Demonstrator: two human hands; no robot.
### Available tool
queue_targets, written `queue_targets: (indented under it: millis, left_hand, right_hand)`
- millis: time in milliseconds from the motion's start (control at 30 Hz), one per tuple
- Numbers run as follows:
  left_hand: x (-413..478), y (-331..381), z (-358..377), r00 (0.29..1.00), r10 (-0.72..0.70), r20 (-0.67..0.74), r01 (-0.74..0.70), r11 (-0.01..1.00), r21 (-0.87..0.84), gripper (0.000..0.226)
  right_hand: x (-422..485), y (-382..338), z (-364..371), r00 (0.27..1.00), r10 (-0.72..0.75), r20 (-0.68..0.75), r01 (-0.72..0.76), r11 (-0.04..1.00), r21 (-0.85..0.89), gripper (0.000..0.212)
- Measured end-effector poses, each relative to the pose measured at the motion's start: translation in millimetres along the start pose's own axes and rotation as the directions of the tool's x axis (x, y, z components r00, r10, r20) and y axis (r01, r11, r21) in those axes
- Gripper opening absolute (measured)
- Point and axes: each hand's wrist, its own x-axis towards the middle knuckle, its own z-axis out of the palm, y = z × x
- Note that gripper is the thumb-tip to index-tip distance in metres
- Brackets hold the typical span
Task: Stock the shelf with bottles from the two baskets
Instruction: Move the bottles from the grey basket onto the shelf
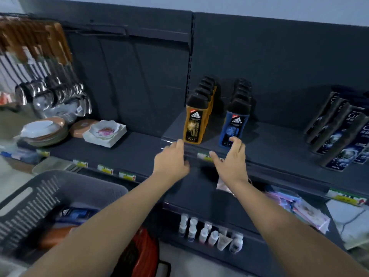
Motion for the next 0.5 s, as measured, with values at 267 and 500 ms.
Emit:
queue_targets:
  millis: [267,500]
  left_hand:
    - [-94,-161,-38,0.906,-0.424,-0.001,0.415,0.888,0.197,0.057]
    - [-173,-257,-50,0.711,-0.702,-0.046,0.697,0.695,0.176,0.061]
  right_hand:
    - [-59,-78,86,0.921,-0.256,0.295,0.261,0.965,0.022,0.059]
    - [-95,-150,182,0.697,-0.419,0.583,0.446,0.889,0.105,0.054]
